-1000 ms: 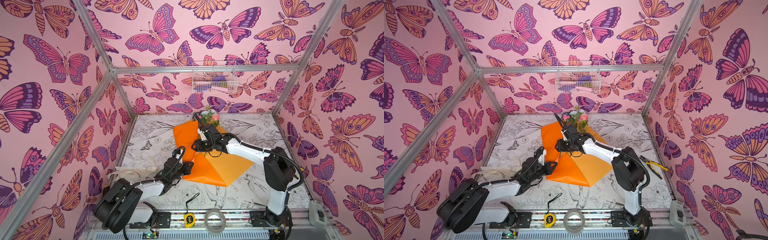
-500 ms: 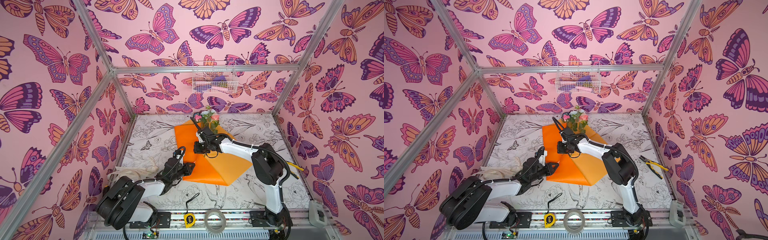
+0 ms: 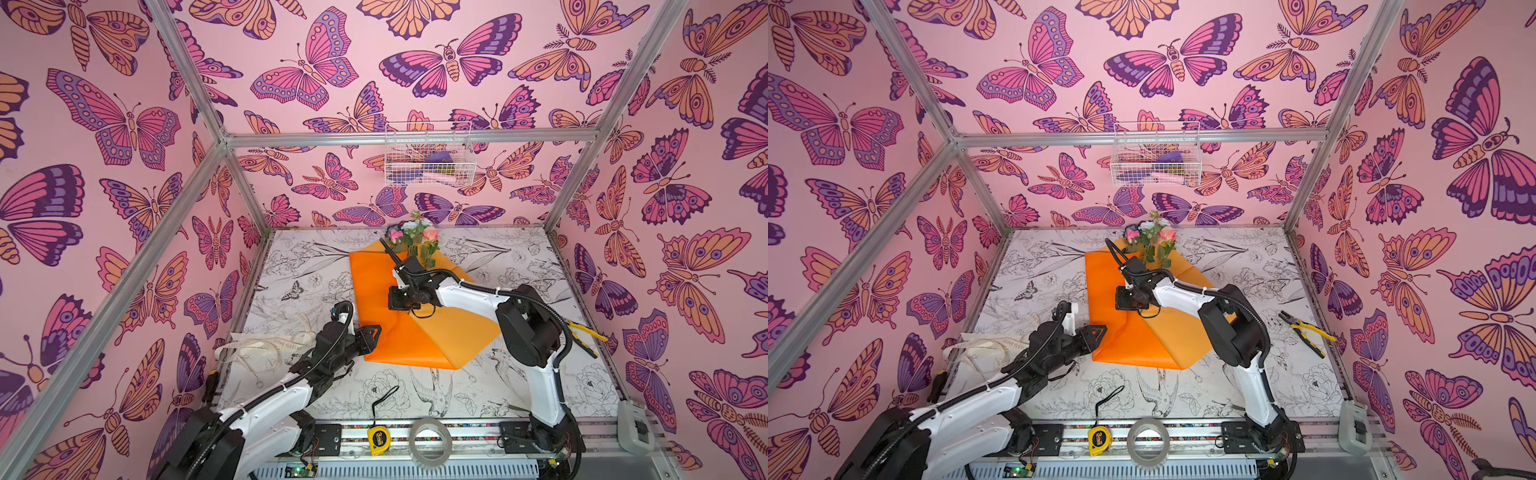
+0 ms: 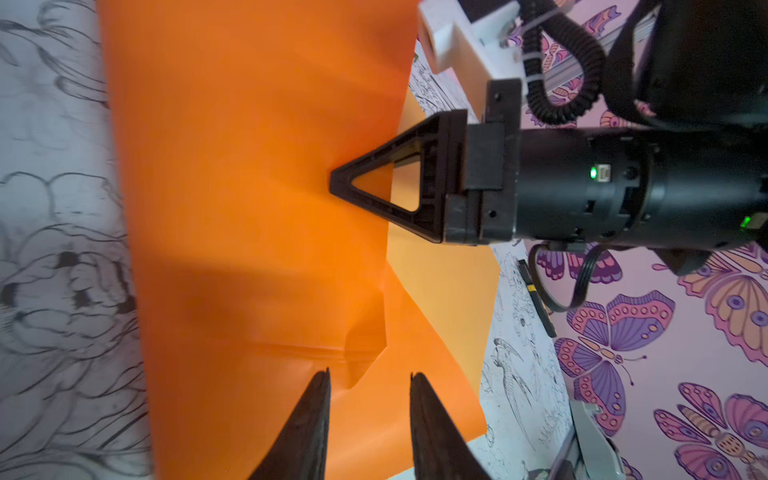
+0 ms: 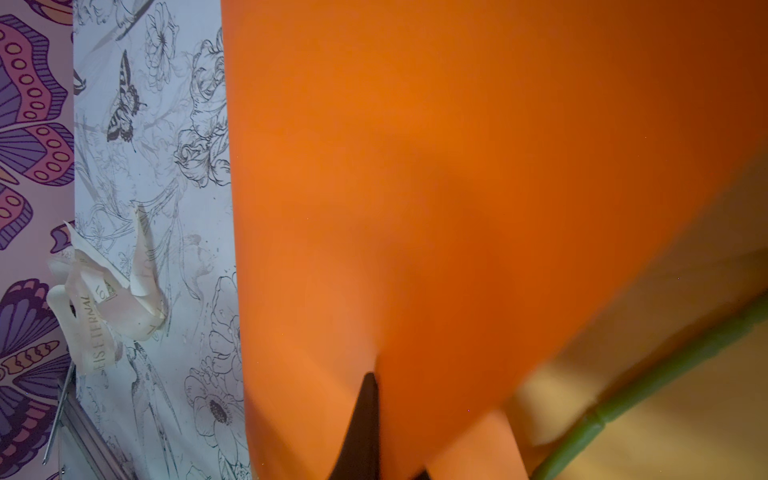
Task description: Tie the bouquet of fake flowers
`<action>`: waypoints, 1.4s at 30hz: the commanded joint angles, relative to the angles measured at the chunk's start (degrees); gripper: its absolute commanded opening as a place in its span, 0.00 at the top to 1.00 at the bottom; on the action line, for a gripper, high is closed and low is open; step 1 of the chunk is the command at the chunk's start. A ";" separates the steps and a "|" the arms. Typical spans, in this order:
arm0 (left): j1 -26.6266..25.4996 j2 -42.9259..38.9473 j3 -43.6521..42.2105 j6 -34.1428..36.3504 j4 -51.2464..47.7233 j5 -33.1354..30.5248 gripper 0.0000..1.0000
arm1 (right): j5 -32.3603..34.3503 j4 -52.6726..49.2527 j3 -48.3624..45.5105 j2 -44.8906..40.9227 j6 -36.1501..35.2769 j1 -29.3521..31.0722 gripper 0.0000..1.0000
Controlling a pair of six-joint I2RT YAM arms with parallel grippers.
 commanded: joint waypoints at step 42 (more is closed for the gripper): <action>2.81 15.80 -1.02 -1.79 -0.67 2.47 0.82 | 5.84 -5.46 -9.07 -11.02 -1.10 6.38 0.73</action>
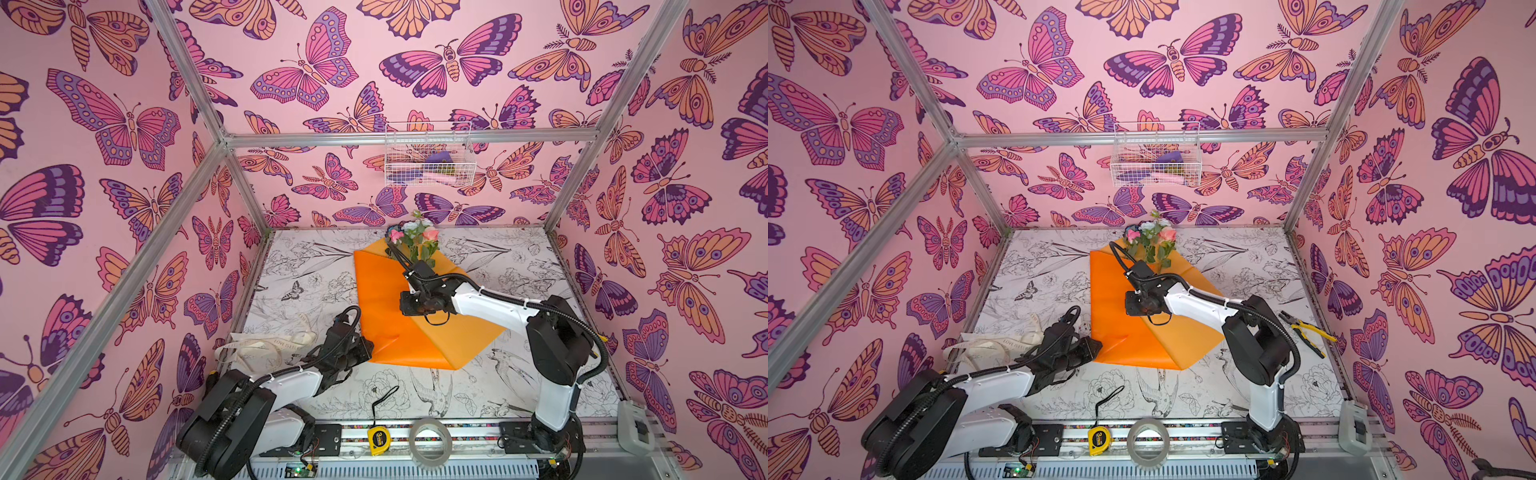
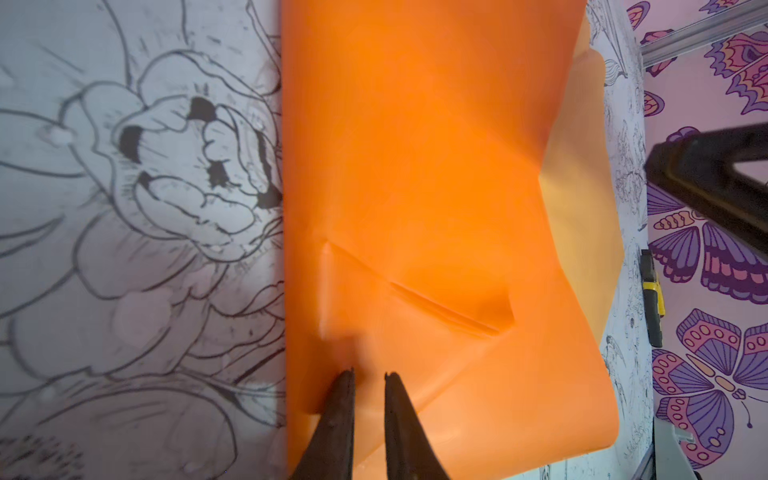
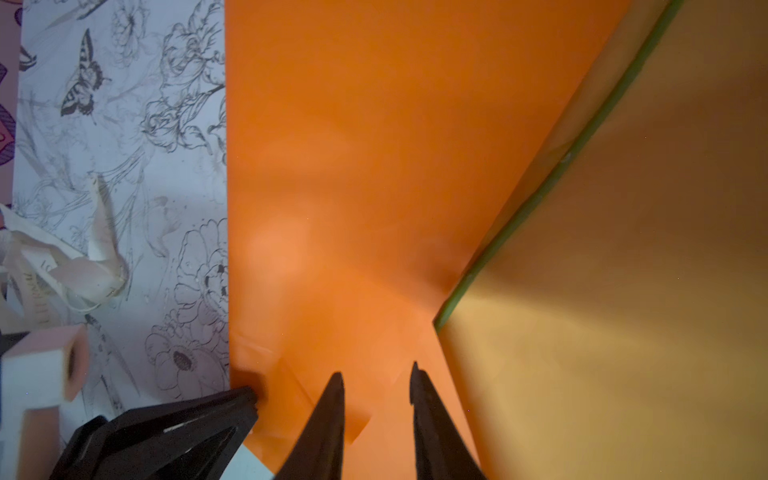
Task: Tie the bouquet of fake flowers
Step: 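Release the sheet with the left gripper and raise it while the right holds the wrap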
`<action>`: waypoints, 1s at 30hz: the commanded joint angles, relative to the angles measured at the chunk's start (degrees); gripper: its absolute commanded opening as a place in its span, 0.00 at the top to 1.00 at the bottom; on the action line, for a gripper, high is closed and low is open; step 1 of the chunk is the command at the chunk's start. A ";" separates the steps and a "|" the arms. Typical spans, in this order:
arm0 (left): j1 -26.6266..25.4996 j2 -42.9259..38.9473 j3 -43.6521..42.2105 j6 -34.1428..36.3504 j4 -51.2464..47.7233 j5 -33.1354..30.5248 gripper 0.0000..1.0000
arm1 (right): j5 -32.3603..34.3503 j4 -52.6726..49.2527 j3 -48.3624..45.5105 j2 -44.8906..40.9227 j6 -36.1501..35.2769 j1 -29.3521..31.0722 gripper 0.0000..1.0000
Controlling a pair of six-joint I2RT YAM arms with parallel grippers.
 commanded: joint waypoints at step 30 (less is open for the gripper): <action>8.41 -7.30 7.79 -0.33 -8.75 -4.08 0.75 | -10.44 5.69 2.96 13.36 2.25 5.55 0.79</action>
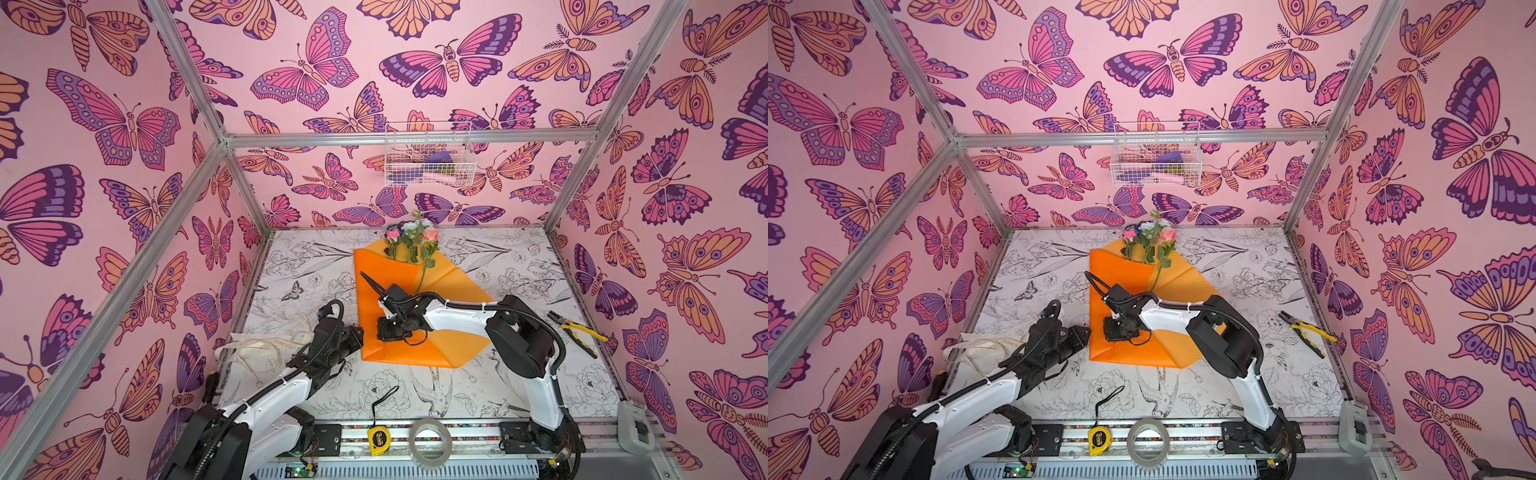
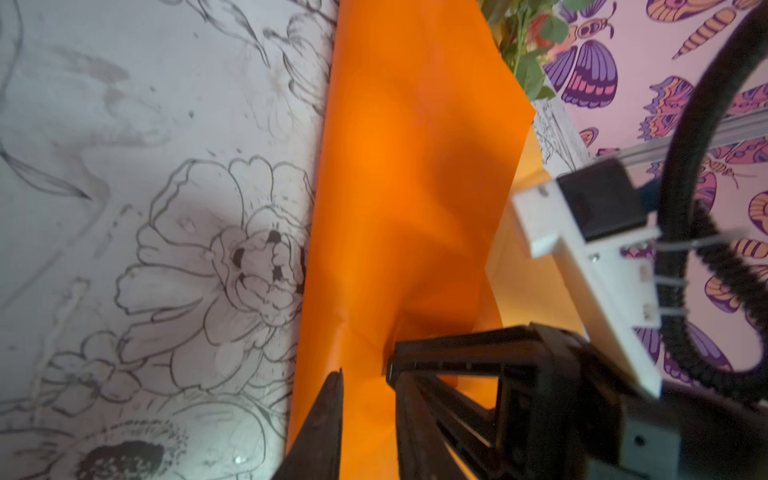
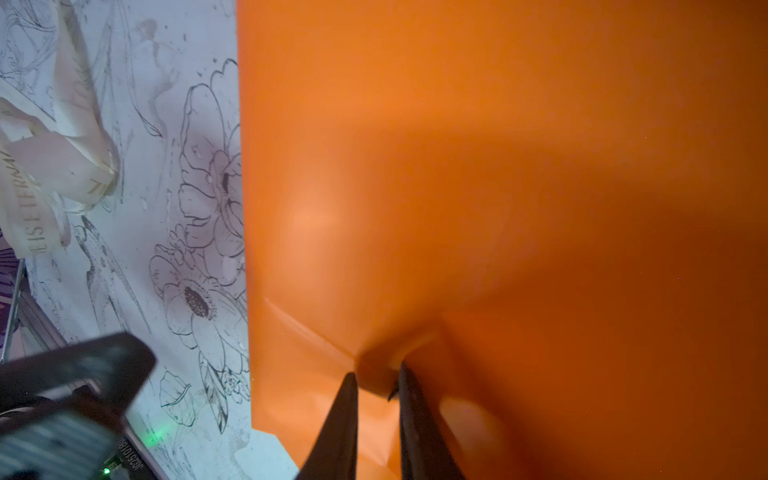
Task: Tie the bouquet of fake flowers
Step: 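Release the sheet with the left gripper and raise it while the right holds the wrap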
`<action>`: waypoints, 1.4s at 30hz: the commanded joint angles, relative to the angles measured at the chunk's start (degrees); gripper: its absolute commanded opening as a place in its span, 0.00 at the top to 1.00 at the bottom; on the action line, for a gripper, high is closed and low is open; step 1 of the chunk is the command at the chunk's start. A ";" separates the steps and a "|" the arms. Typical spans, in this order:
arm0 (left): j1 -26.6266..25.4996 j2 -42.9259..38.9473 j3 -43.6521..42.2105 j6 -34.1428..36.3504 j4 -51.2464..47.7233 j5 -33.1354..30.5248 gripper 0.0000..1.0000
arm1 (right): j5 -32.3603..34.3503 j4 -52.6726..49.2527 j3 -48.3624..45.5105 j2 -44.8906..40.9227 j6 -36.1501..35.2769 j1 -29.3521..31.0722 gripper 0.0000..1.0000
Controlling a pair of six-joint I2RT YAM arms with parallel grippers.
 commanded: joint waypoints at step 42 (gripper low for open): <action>19.98 61.93 44.25 -2.92 13.61 22.03 0.89 | -3.18 -0.96 0.00 3.87 0.81 -0.39 0.83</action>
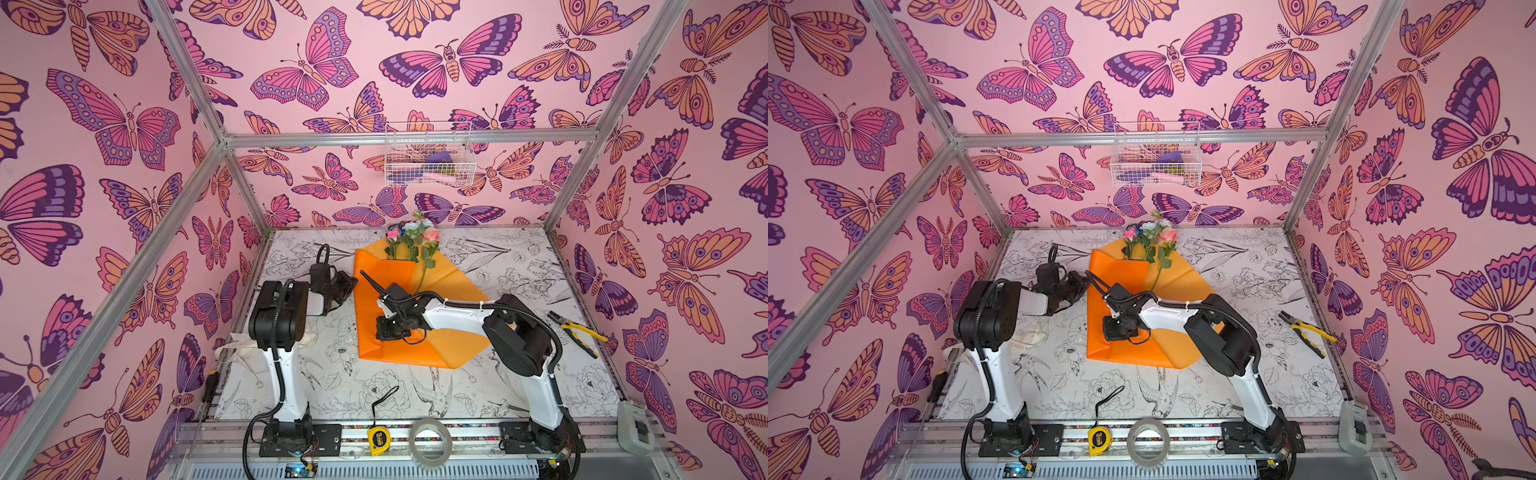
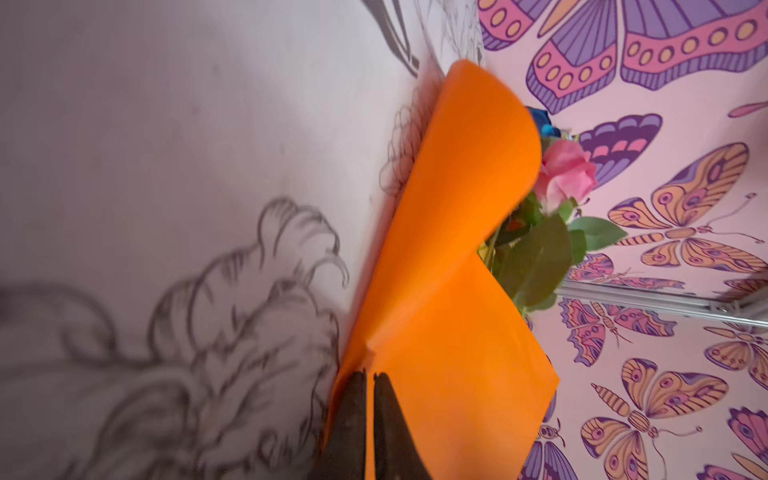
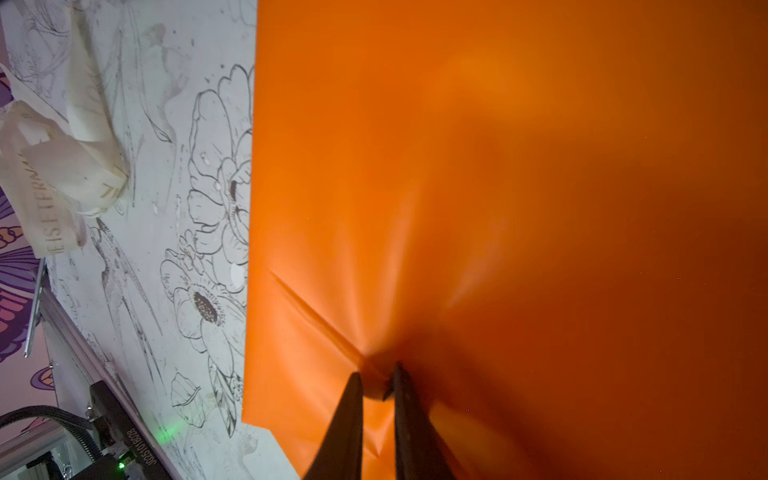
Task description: Tie the bouquet of fake flowers
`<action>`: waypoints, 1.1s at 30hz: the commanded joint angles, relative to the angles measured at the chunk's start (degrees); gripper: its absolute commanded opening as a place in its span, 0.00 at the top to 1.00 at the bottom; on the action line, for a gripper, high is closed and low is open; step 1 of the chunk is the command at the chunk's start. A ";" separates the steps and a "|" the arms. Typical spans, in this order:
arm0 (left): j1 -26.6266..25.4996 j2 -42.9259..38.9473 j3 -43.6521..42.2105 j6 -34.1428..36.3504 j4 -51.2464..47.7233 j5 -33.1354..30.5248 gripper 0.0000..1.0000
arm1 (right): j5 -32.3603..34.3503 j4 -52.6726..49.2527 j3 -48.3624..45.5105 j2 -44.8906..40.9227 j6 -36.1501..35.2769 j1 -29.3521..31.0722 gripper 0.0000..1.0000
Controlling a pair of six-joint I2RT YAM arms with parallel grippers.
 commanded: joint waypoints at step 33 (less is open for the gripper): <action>2.81 7.96 36.21 15.86 -38.79 -8.55 0.85 | -0.21 -3.24 0.73 0.75 0.45 0.24 0.78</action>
